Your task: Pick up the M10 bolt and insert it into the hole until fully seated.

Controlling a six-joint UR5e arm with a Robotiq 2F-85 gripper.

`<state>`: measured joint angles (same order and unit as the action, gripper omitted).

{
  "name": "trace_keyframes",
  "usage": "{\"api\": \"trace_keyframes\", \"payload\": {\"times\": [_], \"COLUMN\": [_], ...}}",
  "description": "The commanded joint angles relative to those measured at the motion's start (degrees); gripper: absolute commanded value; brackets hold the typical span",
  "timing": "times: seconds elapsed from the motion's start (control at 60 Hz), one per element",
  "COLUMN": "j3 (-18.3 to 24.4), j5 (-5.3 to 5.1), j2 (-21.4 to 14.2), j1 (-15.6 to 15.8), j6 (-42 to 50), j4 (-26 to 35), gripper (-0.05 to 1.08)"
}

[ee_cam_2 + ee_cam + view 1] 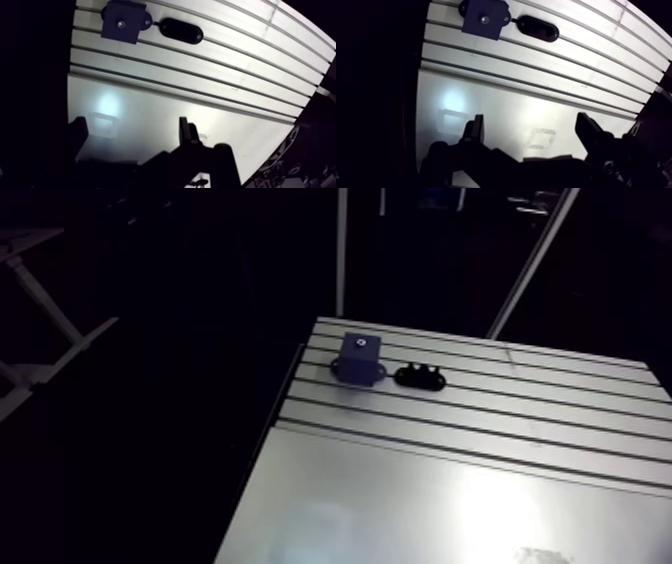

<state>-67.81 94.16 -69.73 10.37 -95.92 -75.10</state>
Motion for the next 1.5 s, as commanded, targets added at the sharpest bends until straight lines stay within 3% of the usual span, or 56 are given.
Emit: {"api": "trace_keyframes", "payload": {"times": [0.017, 0.117, 0.383, 0.617, 1.067, 1.5], "j3": [-14.5, -15.4, -15.3, -16.0, -16.0, -16.6], "j5": [0.62, 0.54, 0.63, 0.63, 0.12, -0.69], "j2": [-11.6, -13.1, -14.0, -15.5, -14.9, -14.8], "j1": [-8.7, -10.5, -10.7, -12.0, -14.5, -14.5], "j6": [3.0, 2.9, 4.4, 5.7, 5.5, 5.5], "j4": [-8.9, -9.2, -9.4, -13.8, -12.8, -12.7], "gripper": [0.01, 0.01, 0.01, 0.01, 0.01, 0.01]}}
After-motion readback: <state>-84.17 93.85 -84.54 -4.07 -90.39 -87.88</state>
